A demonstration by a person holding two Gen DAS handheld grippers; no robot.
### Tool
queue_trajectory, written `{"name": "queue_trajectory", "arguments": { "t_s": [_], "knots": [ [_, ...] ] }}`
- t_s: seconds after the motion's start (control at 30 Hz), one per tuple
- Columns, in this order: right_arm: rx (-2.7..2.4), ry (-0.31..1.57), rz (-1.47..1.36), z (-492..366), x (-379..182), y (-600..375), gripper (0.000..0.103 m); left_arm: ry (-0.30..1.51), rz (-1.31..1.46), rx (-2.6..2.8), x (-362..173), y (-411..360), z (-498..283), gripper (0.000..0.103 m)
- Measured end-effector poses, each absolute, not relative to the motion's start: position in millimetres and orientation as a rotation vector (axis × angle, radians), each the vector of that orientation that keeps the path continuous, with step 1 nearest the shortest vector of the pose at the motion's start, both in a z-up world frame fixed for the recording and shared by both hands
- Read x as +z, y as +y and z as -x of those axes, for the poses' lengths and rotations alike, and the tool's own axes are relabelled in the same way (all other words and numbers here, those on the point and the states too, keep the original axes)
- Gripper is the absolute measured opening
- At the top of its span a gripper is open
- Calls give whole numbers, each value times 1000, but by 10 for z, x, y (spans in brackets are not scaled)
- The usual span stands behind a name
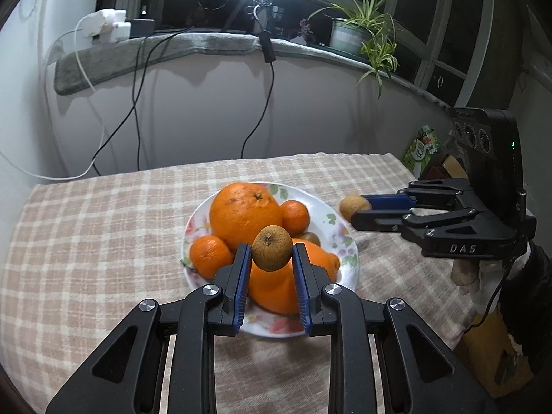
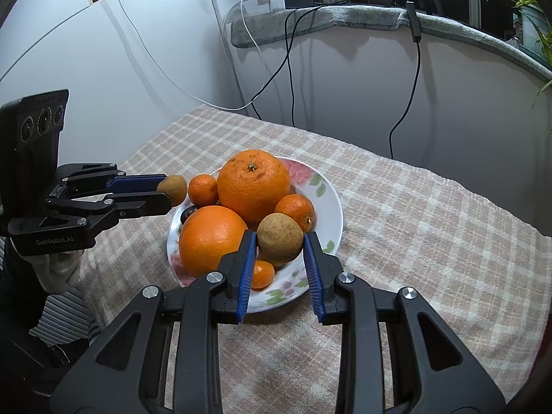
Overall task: Organize fruits
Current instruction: 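Carry both kiwis in the two grippers over the plate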
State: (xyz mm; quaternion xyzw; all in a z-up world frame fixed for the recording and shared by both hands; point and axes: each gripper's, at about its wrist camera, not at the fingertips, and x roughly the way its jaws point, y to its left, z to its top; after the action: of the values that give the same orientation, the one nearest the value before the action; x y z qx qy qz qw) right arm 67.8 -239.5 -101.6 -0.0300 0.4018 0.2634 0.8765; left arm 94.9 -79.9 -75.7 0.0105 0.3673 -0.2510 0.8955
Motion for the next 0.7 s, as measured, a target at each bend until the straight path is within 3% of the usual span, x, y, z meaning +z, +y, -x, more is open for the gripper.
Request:
{"name": "queue_trajectory", "arguments": {
  "t_s": [0.7],
  "knots": [
    [565, 851, 62, -736, -1106, -2365, 29, 771, -48, -542, -769, -1037, -1074, 23]
  ]
}}
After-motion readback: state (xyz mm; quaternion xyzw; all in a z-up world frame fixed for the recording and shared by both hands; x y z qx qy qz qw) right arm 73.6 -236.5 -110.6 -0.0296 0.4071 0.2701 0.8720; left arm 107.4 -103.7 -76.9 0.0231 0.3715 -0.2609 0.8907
